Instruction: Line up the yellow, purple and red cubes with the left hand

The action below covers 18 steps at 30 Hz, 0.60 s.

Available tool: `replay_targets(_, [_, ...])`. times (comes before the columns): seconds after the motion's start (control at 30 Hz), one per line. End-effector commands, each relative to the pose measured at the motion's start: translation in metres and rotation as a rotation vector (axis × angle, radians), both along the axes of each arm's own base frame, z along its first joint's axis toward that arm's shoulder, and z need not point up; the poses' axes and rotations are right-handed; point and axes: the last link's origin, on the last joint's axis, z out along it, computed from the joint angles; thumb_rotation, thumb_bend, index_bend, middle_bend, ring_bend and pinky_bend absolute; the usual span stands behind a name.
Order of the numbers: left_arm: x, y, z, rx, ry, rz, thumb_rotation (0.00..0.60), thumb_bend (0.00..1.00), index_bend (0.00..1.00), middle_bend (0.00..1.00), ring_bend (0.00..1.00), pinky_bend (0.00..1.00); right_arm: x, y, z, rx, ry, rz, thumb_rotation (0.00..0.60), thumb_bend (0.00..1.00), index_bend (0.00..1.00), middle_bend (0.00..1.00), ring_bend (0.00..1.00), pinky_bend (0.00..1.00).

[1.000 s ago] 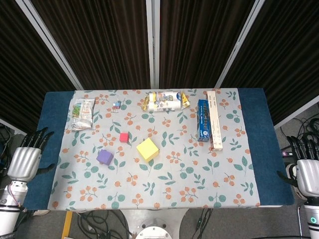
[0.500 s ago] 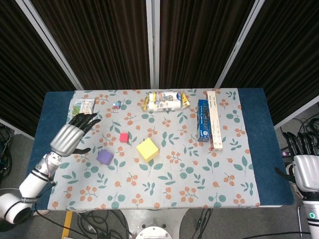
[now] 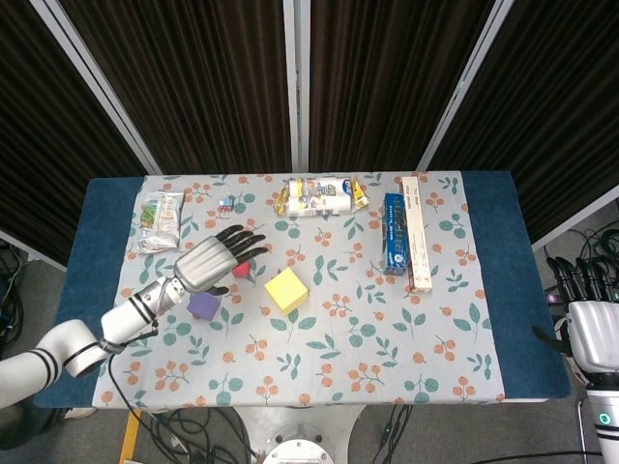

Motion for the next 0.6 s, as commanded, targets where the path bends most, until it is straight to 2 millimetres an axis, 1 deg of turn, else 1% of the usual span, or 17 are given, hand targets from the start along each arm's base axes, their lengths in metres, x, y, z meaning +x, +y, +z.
replay_targets(0.03, [0.010, 0.001, -0.015, -0.020, 0.030, -0.050, 0.600, 0.12, 0.18, 0.17, 0.13, 0.13, 0.000, 0.000, 0.001, 0.001, 0.002, -0.003, 0.600, 0.01, 0.00, 0.07, 0.00, 0.04])
replay_targets(0.37, [0.029, 0.004, -0.053, -0.056, 0.132, -0.154, 0.600, 0.13, 0.18, 0.17, 0.13, 0.13, 0.000, 0.000, 0.001, 0.010, -0.005, -0.014, 0.600, 0.01, 0.00, 0.07, 0.00, 0.03])
replay_targets(0.5, [0.035, 0.004, -0.065, -0.074, 0.161, -0.193, 0.600, 0.13, 0.18, 0.17, 0.13, 0.13, -0.002, -0.001, 0.000, 0.009, -0.003, -0.020, 0.600, 0.00, 0.00, 0.07, 0.00, 0.03])
replay_targets(0.6, [0.040, 0.009, -0.071, -0.071, 0.184, -0.204, 0.600, 0.13, 0.18, 0.17, 0.13, 0.13, -0.002, -0.002, 0.001, 0.009, 0.000, -0.024, 0.600, 0.00, 0.00, 0.07, 0.00, 0.03])
